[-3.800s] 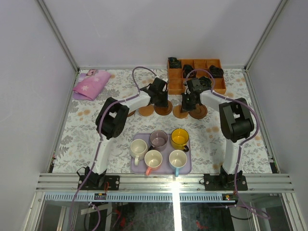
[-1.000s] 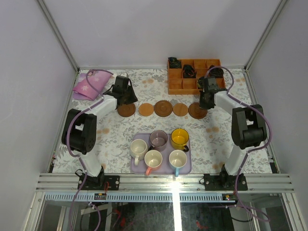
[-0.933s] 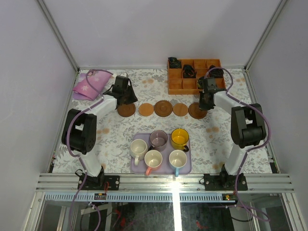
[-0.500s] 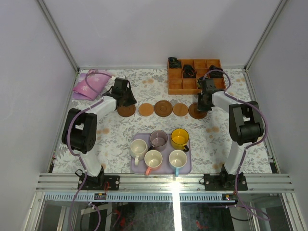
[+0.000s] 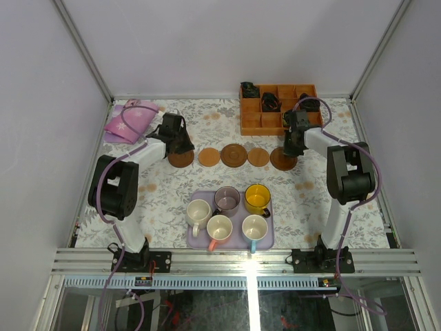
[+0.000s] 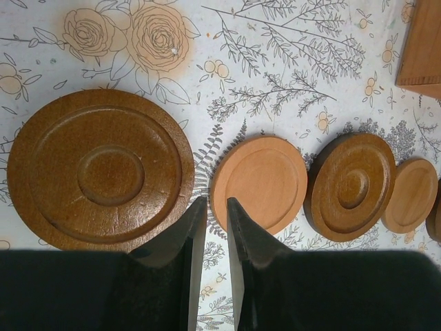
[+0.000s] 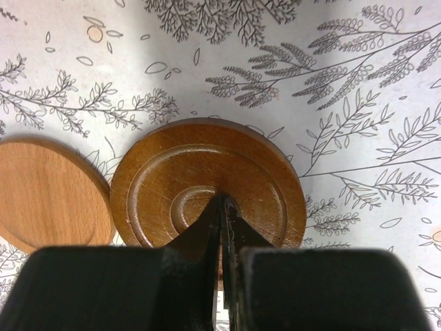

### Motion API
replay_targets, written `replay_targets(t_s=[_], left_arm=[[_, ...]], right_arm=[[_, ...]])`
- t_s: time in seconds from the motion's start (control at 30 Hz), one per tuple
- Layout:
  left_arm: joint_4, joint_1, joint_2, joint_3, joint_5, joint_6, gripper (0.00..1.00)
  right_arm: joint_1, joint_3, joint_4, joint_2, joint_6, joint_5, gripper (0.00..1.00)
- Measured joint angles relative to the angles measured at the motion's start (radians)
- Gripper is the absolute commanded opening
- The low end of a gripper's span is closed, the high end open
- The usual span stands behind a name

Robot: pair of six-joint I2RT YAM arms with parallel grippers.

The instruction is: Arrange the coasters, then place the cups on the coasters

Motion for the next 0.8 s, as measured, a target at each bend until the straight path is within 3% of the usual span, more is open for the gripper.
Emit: replay_targets(t_s=[0.8], left_arm=[[0.003, 0.004, 0.009, 0.000, 0.019, 0.000, 0.17]], right_arm=[[-0.018, 0.048, -0.017, 0.000, -0.015, 0.014, 0.00]])
